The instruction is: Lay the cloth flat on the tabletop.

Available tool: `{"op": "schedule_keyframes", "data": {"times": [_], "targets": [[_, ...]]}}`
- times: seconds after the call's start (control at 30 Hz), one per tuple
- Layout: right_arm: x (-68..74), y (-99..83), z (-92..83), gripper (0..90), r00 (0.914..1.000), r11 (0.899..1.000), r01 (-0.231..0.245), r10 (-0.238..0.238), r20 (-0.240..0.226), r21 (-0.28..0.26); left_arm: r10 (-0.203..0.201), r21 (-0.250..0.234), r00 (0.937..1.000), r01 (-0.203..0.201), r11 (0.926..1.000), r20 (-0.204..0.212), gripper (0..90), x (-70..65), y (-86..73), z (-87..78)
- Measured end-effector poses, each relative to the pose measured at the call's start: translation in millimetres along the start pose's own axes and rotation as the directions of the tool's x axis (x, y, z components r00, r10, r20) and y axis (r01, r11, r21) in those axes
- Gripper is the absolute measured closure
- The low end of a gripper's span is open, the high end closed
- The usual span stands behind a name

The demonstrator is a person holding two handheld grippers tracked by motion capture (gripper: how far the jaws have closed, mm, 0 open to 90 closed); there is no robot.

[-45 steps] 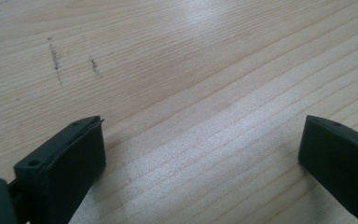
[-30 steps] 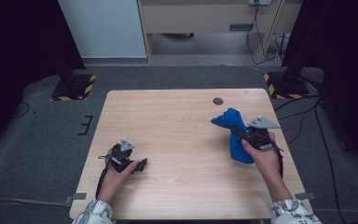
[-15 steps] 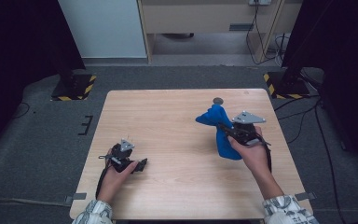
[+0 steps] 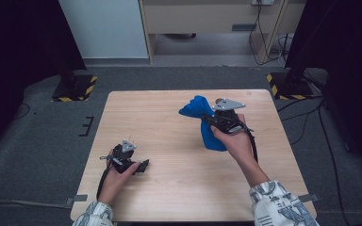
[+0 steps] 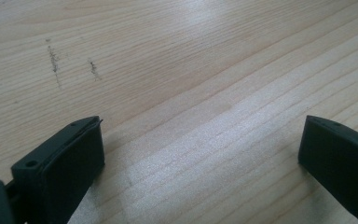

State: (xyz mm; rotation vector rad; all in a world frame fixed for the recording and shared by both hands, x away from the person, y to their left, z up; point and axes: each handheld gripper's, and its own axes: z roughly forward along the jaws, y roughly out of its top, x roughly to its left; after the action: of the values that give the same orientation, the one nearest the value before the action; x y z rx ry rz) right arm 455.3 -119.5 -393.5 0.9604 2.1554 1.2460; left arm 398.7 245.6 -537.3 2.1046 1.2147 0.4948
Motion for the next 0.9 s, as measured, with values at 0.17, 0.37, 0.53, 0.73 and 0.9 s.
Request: {"op": "schedule_keyframes", "data": {"times": [0.17, 0.37, 0.53, 0.73, 0.9], "targets": [[6.3, -1.9, 12.3, 77.4, 0.9999, 0.999, 0.013, -0.013, 0.003, 0.039, 0.0, 0.0, 1.0, 0.0, 1.0, 0.0, 0.0, 0.0, 0.0, 0.0], [18.8, -18.5, 37.6, 77.1, 0.9996, 0.993, 0.029, -0.028, -0.008, 0.116, 0.001, -0.001, 1.0, -0.001, 1.0, 0.001, 0.0, 0.0, -0.2, -0.1], [32.5, -37.5, 56.6, 76.0, 0.999, 0.982, 0.043, -0.039, -0.022, 0.183, 0.002, -0.002, 1.0, -0.002, 1.0, 0.001, 0.0, -0.1, -0.6, -0.4], [58.4, -56.6, 81.8, 55.1, 0.9981, 0.97, 0.049, -0.039, -0.047, 0.237, 0.002, -0.002, 1.0, -0.002, 1.0, 0.001, 0.0, 0.0, -0.7, -0.5], [70.1, -53.6, 79.7, 30.2, 0.9967, 0.972, 0.059, -0.044, -0.068, 0.228, 0.002, -0.001, 1.0, -0.002, 1.0, 0.002, 0.0, 0.1, -0.6, -0.4]]}}
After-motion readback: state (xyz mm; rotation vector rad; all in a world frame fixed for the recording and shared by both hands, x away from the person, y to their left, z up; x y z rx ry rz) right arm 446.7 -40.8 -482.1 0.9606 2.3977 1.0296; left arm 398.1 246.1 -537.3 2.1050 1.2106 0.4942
